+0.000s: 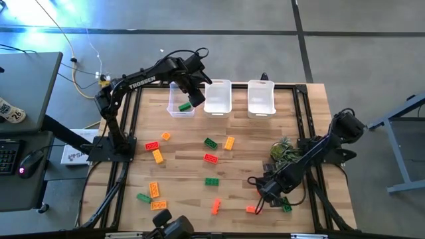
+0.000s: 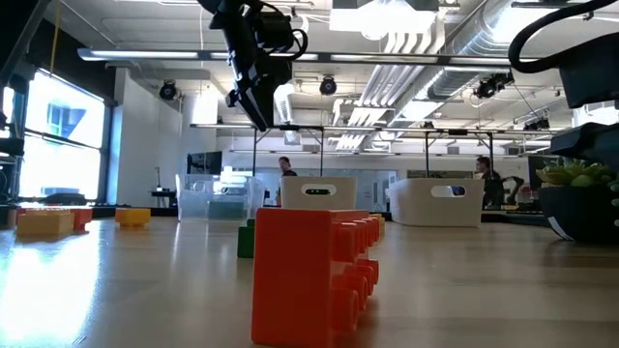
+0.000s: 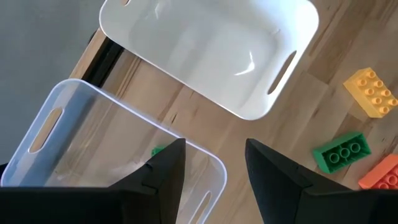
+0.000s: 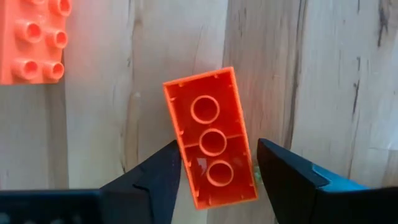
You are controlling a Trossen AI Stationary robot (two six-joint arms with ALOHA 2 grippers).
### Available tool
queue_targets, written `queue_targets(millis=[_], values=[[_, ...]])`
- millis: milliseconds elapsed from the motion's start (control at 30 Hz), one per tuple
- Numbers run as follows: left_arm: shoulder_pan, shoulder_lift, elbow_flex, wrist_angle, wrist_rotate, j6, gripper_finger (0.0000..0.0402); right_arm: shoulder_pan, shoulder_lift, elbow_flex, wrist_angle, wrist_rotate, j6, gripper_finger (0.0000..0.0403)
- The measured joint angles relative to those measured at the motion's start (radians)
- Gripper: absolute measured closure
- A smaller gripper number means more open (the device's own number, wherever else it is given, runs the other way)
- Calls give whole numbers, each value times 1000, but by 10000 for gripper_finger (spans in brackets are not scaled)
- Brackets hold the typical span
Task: Sort & place blocks by color
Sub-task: Put the orange game piece into the right white bin
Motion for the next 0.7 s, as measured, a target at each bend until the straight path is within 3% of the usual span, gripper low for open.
queue_targets(millis=[233,500,700], values=[[0,0,0,0,0,0,248,-22,-3,1,2,-19,74,298],[0,0,0,0,0,20,248,-89,-4,21,-18,-41,278,298],[0,0,0,0,0,75,248,-165,-3,109,-24,39,366,295]])
